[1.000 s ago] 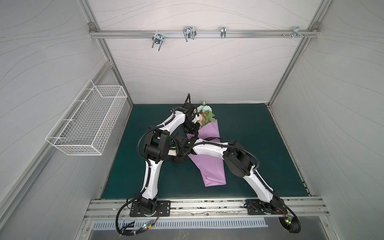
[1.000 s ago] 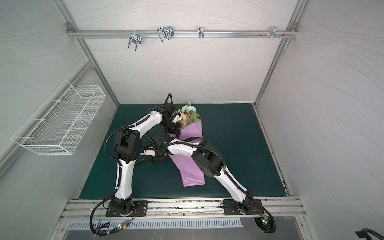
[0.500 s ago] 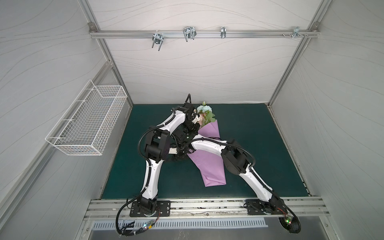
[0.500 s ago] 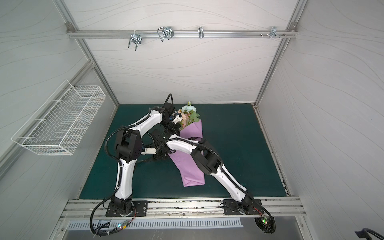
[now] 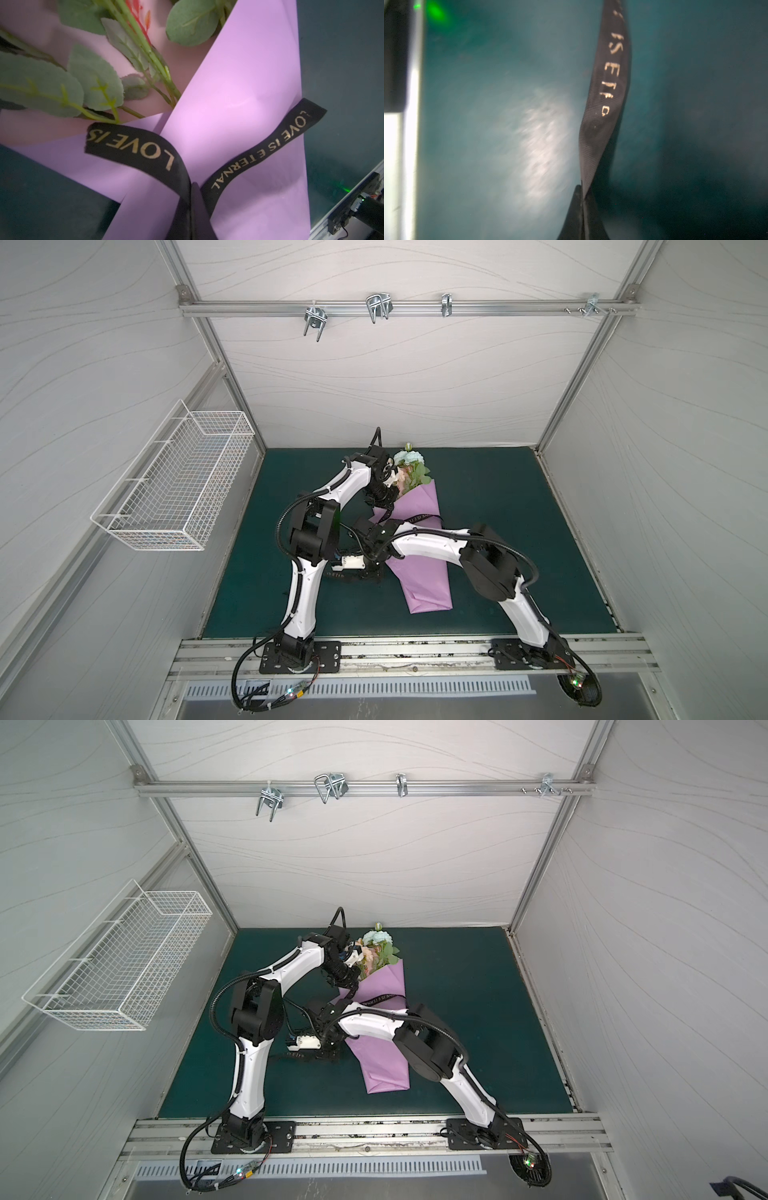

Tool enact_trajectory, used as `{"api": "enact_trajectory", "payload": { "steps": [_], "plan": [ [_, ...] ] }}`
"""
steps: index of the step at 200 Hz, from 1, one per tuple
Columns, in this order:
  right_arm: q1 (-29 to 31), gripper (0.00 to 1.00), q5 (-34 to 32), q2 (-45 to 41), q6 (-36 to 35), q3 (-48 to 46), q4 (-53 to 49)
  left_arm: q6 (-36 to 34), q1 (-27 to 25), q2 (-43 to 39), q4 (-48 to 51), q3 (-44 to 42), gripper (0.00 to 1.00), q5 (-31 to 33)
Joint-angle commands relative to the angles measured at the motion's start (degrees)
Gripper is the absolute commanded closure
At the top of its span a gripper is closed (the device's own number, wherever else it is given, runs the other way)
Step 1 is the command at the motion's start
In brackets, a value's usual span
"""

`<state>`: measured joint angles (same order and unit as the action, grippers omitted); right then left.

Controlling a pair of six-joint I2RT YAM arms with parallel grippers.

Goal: Tie the bouquet of fake flowers
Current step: 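Pull both black ribbon ends outward away from the bouquet with both grippers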

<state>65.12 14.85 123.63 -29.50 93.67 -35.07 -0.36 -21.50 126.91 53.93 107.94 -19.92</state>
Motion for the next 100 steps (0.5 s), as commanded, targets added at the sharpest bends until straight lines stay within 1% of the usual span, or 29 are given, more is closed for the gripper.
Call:
{"api": "enact_trajectory", "payload": {
  "steps": [1,29,54,71,75,100],
  "plan": [
    [1.4,1.00,1.2,-8.3,4.4,-4.8,4.0,0.4,-0.1,-3.2,-2.0,0.2,1.00,2.9],
    [1.7,1.00,2.3,-16.0,9.9,-12.7,7.3,2.1,0.1,-4.4,-3.3,-0.4,1.00,4.8],
    [0.9,1.00,0.9,-24.3,15.5,-21.0,11.8,3.7,0.6,-6.6,-5.3,-1.9,1.00,6.5],
    [-0.5,1.00,0.1,-30.1,19.4,-25.9,14.3,5.3,0.9,-8.3,-7.2,-5.1,1.00,8.0],
    [-1.1,1.00,0.1,-31.5,21.6,-27.2,15.1,5.7,1.0,-8.8,-7.8,-5.7,1.00,8.3],
    [-6.0,1.00,-0.6,-41.4,29.6,-35.2,19.8,9.1,1.6,-12.2,-11.7,-10.4,1.00,10.4]
  ]
}}
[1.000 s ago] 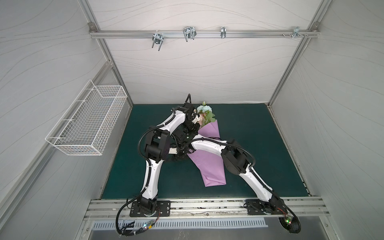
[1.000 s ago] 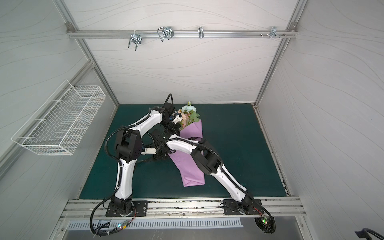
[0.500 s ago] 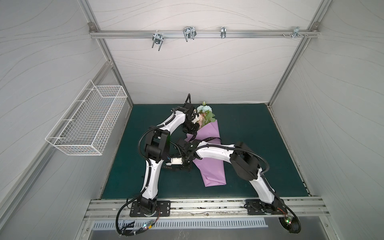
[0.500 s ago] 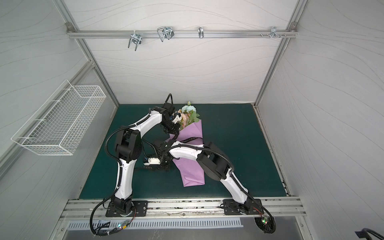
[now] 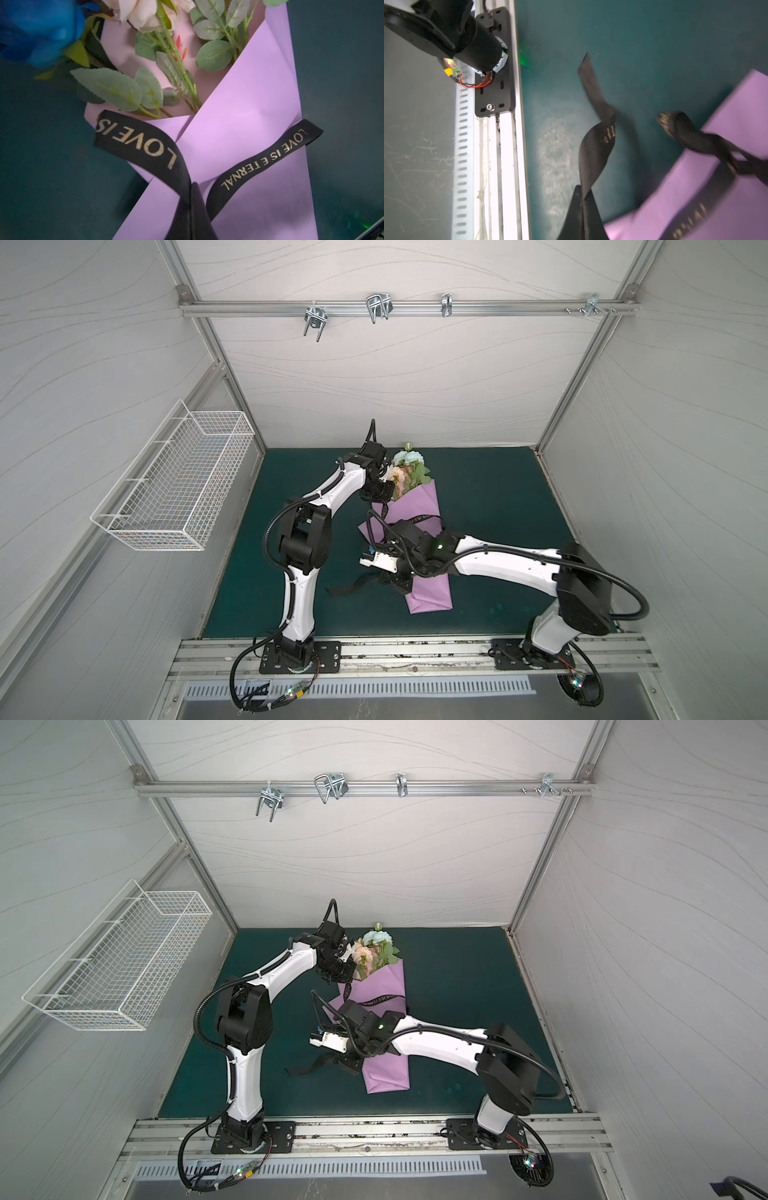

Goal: Tie the bouquet of fake flowers
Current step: 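Pull both black ribbon ends outward away from the bouquet with both grippers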

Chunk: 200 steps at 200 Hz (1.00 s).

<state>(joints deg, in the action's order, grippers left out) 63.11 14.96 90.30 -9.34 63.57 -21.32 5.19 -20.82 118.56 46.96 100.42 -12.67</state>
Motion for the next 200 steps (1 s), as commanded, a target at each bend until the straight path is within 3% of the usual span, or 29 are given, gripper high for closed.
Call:
{"api": "enact_trajectory", "payload": {
  "steps": [1,53,99,151,200],
  "plan": [
    [-4.2,1.00,-0.8,-8.5,9.7,-5.4,6.2,3.7,0.9,-4.0,-4.9,-3.1,1.00,3.3],
    [-17.9,1.00,-2.5,-23.6,22.3,-16.6,8.3,13.7,3.5,-13.9,-11.3,-15.3,1.00,8.4],
    [-29.4,1.00,-0.6,-32.0,30.6,-19.5,4.6,22.7,3.8,-24.1,-15.6,-29.1,1.00,10.1],
    [-42.4,1.00,0.0,-37.3,36.5,-19.8,-2.7,29.0,4.7,-33.0,-16.3,-40.8,1.00,16.4],
    [-51.3,1.00,0.0,-36.3,37.7,-20.2,-7.0,32.5,5.8,-37.9,-19.7,-48.5,1.00,14.2]
  ]
}}
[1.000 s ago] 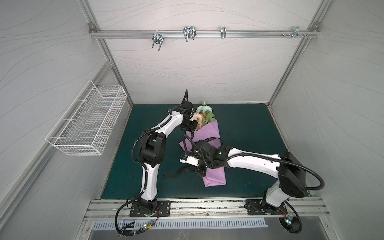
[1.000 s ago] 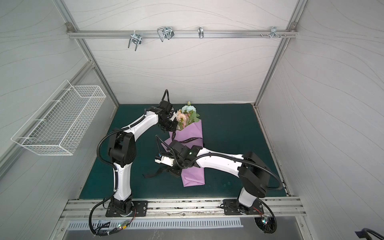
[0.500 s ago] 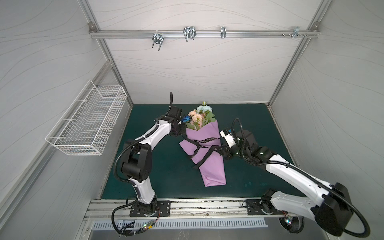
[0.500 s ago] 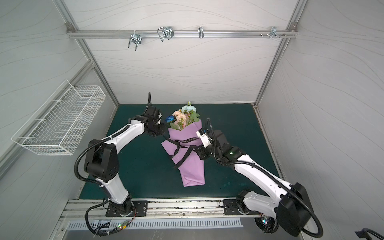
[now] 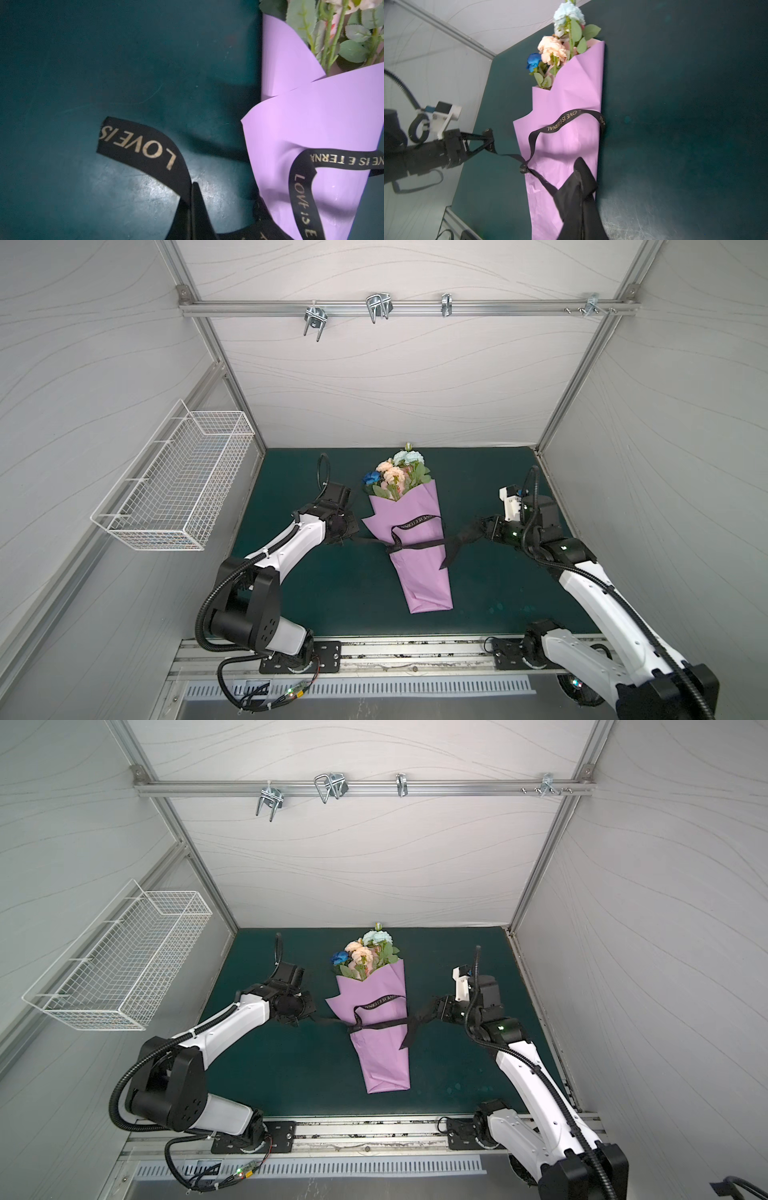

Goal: Tie the bouquet of fake flowers
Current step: 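Pull both black ribbon ends outward away from the bouquet with both grippers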

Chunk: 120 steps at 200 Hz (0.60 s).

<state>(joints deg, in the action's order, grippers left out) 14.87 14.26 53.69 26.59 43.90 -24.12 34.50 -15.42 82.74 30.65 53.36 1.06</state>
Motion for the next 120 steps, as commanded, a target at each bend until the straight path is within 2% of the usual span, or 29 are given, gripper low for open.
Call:
{"api": "enact_trajectory", "payload": {
  "steps": [1,33,87,120],
  "plan": [
    [-3.2,1.00,0.7,0.3,1.8,-0.5,-4.3,3.2,0.4,-2.1,-3.4,-1.6,1.00,0.6],
    [-6.7,1.00,-0.8,1.2,0.1,0.1,-6.6,4.9,2.9,-3.8,-1.9,-3.7,1.00,3.8],
    [-10.4,1.00,-0.7,7.6,-2.8,1.5,-5.4,14.0,12.0,-5.0,-2.6,-8.7,1.00,9.7],
    [-10.9,1.00,-3.5,11.8,-4.1,3.2,-4.9,21.0,20.0,-4.0,-4.7,-12.7,1.00,3.9]
  ]
}}
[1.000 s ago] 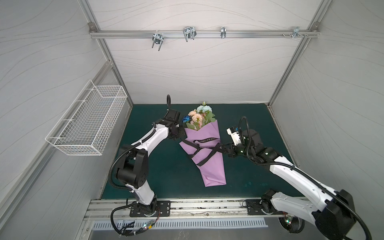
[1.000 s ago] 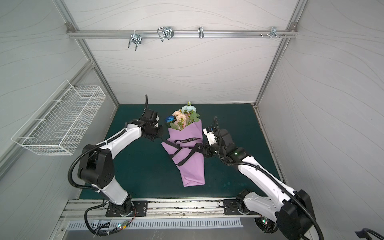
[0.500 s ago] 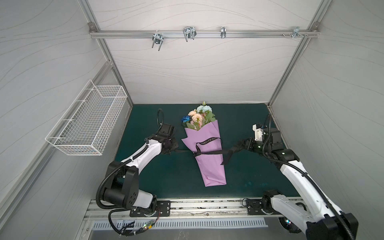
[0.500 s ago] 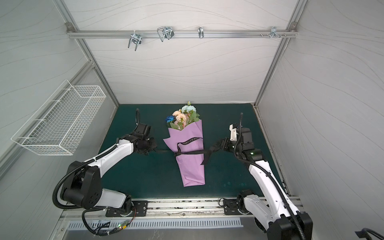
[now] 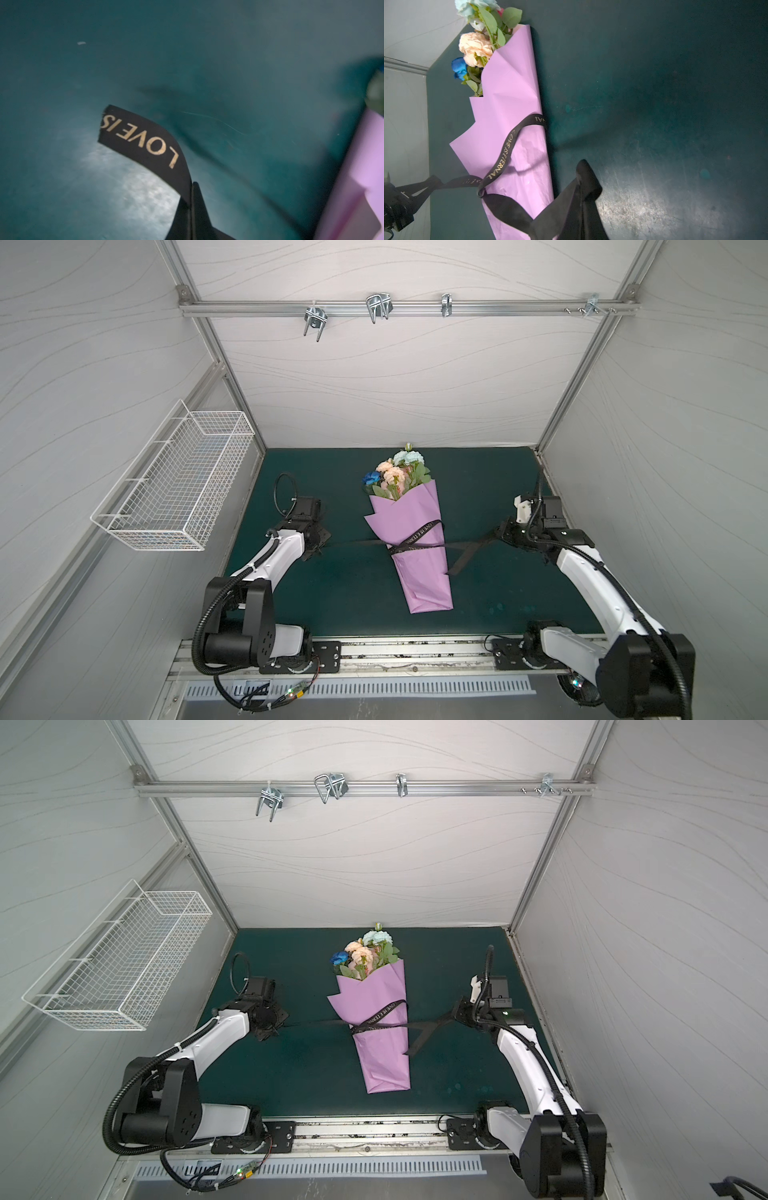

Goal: Tie the bouquet of fake flowers
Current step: 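Pull both black ribbon ends outward away from the bouquet with both grippers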

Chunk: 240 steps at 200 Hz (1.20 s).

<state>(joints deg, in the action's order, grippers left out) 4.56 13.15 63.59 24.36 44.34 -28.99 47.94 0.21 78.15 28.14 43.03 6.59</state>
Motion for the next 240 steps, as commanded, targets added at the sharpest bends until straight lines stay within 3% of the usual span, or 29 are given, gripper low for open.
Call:
{"api": "enact_trajectory", "payload": {
  "steps": [1,63,114,189,240],
  "plan": [
    [-0.6,1.00,-2.6,2.1,-2.0,2.9,-0.1,7.8,4.5,0.6,-2.2,-2.5,1.00,-1.7],
    [-4.1,1.00,-5.4,9.3,-3.6,5.9,0.0,10.8,12.3,-1.7,1.6,-2.9,1.00,3.1],
    [-4.1,1.00,-3.4,18.7,-4.0,6.1,2.5,11.3,22.4,-3.4,4.2,-1.9,1.00,4.7],
    [-4.5,1.00,-14.3,24.9,-2.2,9.7,2.7,12.2,29.4,2.3,5.9,1.2,1.00,7.1],
    [-8.3,1.00,-16.3,28.9,-0.9,10.3,4.0,10.6,36.1,4.8,5.0,1.5,1.00,7.1]
  ]
}}
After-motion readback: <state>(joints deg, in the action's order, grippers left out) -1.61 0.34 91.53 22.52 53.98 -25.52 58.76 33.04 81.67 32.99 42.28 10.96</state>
